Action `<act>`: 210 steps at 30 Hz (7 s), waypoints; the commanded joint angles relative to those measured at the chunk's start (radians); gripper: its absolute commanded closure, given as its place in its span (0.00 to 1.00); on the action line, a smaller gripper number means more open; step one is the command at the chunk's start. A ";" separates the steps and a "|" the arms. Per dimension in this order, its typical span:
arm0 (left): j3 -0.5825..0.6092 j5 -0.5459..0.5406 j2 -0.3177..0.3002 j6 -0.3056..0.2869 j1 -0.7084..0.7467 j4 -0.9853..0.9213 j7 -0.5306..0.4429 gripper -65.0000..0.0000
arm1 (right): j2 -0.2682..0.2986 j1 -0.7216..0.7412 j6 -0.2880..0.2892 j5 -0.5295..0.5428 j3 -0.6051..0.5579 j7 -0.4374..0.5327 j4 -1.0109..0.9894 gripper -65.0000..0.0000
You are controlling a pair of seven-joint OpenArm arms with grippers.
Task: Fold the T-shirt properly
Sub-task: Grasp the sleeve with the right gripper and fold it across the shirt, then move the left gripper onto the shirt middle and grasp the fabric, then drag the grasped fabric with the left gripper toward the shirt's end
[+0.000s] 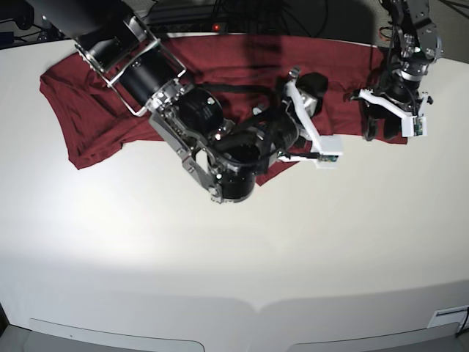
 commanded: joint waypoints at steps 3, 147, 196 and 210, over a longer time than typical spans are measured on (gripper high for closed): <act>0.000 -0.014 -0.007 -0.003 -0.005 0.018 -0.024 0.59 | -0.012 0.043 0.004 0.024 0.008 0.058 0.018 0.54; 1.020 0.121 0.017 0.801 -0.444 -0.356 0.206 1.00 | 0.343 -0.275 0.004 -0.541 0.891 0.266 0.016 0.54; 0.449 0.192 -0.187 0.969 0.283 0.313 0.037 1.00 | 0.343 -0.276 0.004 -0.492 0.891 0.273 0.016 0.54; 0.440 0.237 -0.187 1.048 0.271 0.312 0.075 0.52 | 0.343 -0.276 0.004 -0.492 0.891 0.274 0.016 0.54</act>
